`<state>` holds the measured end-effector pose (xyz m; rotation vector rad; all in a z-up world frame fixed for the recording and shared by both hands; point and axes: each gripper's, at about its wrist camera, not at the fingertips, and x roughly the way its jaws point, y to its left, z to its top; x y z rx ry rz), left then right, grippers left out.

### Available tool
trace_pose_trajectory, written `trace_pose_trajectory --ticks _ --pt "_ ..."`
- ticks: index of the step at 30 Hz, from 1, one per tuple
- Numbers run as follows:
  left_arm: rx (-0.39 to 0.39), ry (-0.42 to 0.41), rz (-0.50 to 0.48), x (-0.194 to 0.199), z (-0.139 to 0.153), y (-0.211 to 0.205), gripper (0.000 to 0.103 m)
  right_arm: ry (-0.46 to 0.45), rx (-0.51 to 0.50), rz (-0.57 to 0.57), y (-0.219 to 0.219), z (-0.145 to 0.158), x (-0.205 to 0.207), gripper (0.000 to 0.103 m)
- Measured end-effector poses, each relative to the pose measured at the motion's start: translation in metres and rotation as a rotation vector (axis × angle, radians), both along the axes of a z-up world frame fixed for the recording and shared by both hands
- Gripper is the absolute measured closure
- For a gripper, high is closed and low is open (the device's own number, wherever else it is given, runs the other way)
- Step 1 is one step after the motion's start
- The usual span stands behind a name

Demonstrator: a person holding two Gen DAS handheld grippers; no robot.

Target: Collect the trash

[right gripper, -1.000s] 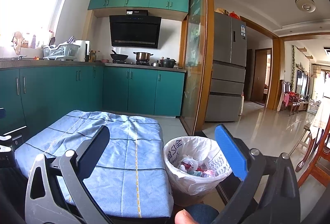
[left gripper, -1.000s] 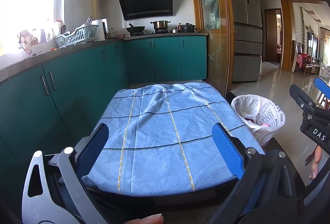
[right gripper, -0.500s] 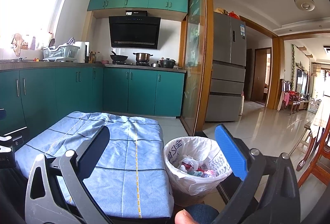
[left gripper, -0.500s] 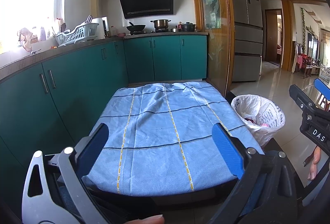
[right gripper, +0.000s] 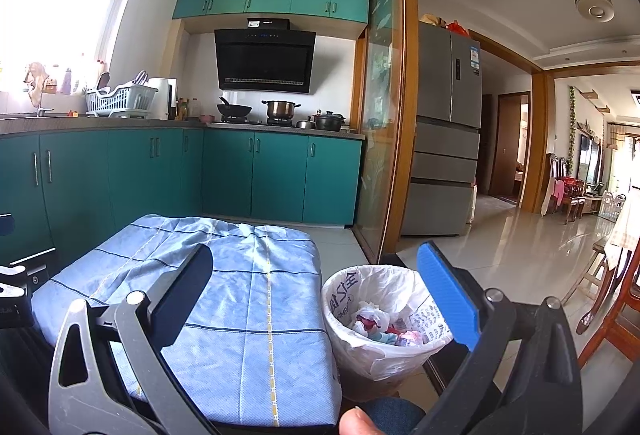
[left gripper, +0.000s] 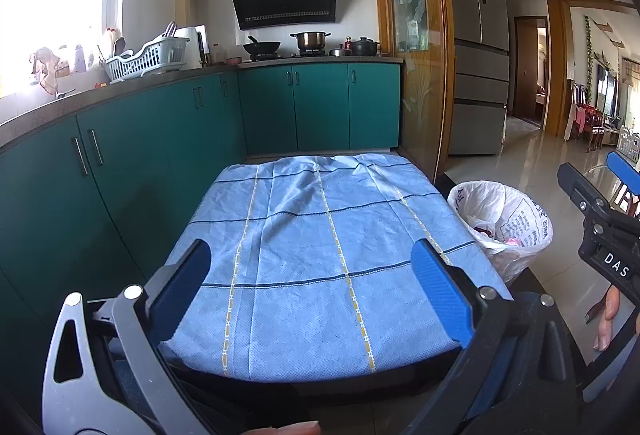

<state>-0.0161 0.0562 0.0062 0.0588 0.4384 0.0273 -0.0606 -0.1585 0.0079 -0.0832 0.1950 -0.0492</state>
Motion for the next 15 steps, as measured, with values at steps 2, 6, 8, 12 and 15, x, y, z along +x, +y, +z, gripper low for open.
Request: trace_pose_trajectory --ticks 2,6,8,12,15 --pt "-0.001 0.003 -0.001 0.0017 -0.0014 -0.0001 0.003 -0.001 -0.001 0.0 0.0019 0.0002 0.0009 0.003" --pt "-0.002 0.007 0.0 0.0031 -0.0032 -0.0004 0.003 0.003 -0.002 0.0 0.0028 -0.0004 0.0022 0.003" --pt "-0.004 0.012 -0.001 0.004 -0.0045 -0.0002 0.003 0.01 -0.003 0.0 0.0032 -0.0012 0.004 0.003" --pt "-0.006 0.019 -0.003 0.007 -0.0065 0.0002 0.003 0.015 -0.003 0.001 0.004 -0.0021 0.0054 0.003" --pt "-0.014 0.032 -0.001 0.01 -0.009 0.0013 0.003 0.021 -0.005 0.004 0.0053 -0.0034 0.0076 0.003"
